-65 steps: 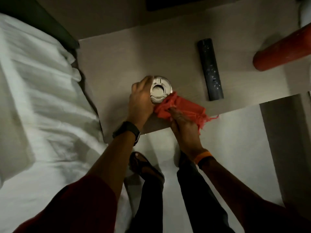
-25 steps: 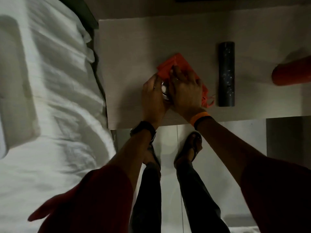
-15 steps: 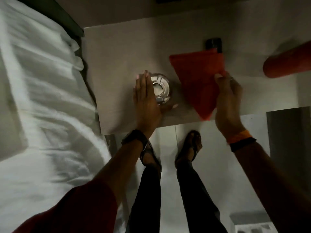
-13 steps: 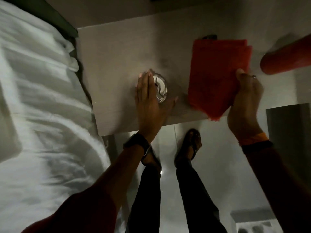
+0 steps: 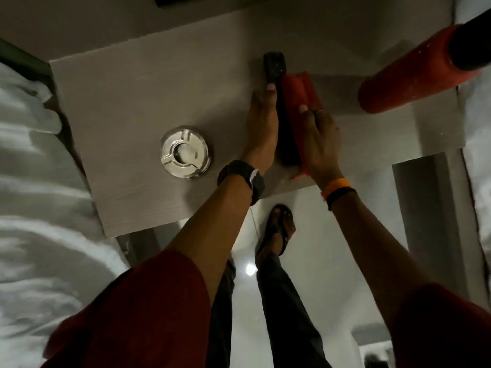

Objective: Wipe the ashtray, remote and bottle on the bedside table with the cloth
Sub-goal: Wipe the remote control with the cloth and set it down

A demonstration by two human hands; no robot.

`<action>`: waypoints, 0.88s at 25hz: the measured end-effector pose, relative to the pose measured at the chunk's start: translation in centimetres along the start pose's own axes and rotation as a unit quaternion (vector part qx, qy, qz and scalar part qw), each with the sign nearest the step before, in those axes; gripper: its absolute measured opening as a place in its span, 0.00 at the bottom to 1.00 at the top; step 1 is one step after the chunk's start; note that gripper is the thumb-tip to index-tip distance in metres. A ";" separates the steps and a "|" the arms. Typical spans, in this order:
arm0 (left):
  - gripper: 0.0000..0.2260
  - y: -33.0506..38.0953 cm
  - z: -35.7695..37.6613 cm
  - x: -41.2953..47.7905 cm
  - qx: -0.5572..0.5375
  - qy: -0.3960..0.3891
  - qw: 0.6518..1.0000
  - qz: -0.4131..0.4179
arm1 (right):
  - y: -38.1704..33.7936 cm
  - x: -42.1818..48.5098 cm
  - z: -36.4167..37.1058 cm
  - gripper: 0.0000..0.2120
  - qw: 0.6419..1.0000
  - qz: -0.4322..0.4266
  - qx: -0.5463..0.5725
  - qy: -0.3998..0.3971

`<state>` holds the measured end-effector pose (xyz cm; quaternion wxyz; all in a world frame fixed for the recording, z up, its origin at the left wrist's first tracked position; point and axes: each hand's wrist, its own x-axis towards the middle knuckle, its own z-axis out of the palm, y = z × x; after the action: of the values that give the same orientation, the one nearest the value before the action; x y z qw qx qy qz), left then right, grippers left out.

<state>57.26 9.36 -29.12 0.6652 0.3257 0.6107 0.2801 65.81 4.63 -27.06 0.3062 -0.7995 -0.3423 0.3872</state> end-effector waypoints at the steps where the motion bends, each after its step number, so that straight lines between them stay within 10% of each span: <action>1: 0.20 -0.1 0.4 0.4 -0.010 -0.003 1.000 -0.010 | -0.2 0.6 -0.4 0.16 0.999 0.027 0.040 -0.006; 7: 0.15 -0.4 0.9 -0.3 -0.073 0.029 0.996 0.038 | -1.5 -0.5 -1.7 0.10 0.967 0.074 0.227 -0.085; 16: 0.19 0.5 -1.5 -2.3 -0.153 0.004 0.985 -0.081 | -2.4 -2.9 2.1 0.25 0.992 -0.103 -0.038 -0.058; 22: 0.21 2.1 -2.7 -3.1 -0.140 0.051 0.985 -0.089 | -2.8 -1.9 3.4 0.28 0.987 -0.102 0.053 -0.110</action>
<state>54.32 8.54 -25.60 0.6945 0.1583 0.6253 0.3188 61.24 5.51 -25.89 0.3461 -0.6955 -0.4328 0.4573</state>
